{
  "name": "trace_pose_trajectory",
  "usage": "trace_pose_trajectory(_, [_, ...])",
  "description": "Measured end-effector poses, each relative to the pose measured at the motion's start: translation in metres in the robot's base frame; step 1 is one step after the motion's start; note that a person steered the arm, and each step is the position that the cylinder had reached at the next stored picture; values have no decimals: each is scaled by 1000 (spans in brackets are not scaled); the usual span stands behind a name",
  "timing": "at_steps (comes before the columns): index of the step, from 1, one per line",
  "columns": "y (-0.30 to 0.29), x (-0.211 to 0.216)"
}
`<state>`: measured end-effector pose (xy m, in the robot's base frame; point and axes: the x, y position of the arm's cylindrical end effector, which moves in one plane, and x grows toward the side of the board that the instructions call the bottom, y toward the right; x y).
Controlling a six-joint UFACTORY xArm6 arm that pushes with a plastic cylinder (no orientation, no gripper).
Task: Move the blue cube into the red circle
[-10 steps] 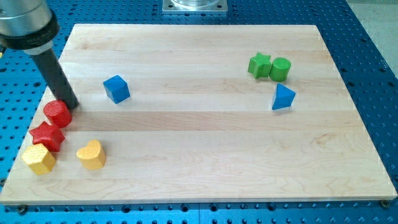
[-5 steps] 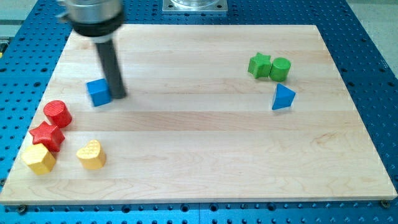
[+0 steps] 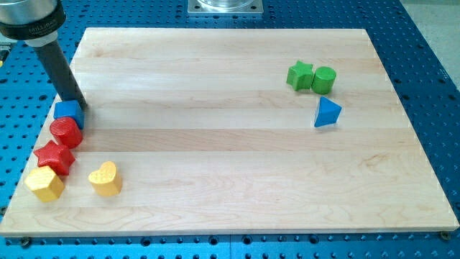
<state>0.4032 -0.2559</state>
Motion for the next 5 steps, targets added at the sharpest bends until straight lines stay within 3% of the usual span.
trace_pose_trajectory(1, [4, -19])
trace_pose_trajectory(2, [4, 1])
trace_pose_trajectory(5, [54, 8])
